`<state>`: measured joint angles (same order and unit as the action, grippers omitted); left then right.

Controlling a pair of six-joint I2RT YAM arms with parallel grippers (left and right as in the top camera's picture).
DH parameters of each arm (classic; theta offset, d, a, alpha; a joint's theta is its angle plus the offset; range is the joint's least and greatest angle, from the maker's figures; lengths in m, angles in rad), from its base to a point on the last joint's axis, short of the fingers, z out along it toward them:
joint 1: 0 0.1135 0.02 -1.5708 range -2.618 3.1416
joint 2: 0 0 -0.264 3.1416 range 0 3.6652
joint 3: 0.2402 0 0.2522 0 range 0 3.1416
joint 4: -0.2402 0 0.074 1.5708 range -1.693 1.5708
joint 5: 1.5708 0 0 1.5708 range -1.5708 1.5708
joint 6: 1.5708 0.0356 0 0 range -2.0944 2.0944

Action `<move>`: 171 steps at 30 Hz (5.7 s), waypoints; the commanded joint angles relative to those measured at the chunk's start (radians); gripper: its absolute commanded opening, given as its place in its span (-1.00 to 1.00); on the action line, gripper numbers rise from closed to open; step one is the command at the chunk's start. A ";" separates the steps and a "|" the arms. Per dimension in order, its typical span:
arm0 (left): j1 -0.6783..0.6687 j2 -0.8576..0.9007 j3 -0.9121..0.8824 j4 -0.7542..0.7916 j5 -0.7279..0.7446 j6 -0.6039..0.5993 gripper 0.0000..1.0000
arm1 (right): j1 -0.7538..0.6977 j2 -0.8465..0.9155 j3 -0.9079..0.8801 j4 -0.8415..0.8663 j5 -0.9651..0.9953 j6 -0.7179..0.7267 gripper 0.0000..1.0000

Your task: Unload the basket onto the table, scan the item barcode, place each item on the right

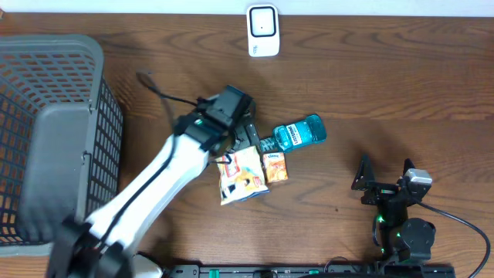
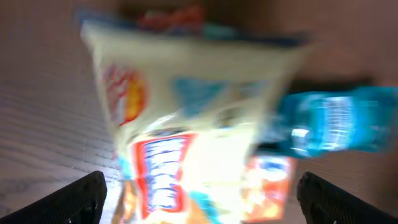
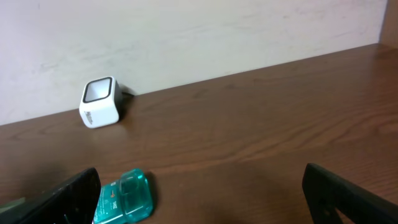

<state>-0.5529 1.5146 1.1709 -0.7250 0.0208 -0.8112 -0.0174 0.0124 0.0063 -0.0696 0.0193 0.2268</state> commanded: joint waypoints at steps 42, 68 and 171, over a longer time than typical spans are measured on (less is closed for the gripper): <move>0.628 -0.348 0.018 -0.122 0.070 0.152 0.96 | -0.002 -0.006 -0.001 -0.003 0.005 0.001 0.98; 0.628 -0.048 0.018 -0.115 0.178 0.146 0.96 | -0.002 -0.006 -0.001 -0.003 0.005 0.001 0.99; 0.307 -1.217 0.003 -0.348 -0.546 0.066 0.96 | -0.002 -0.006 -0.001 -0.003 0.005 0.001 0.99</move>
<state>-0.2497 0.3008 1.1862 -1.0637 -0.4728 -0.7044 -0.0174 0.0124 0.0063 -0.0696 0.0193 0.2268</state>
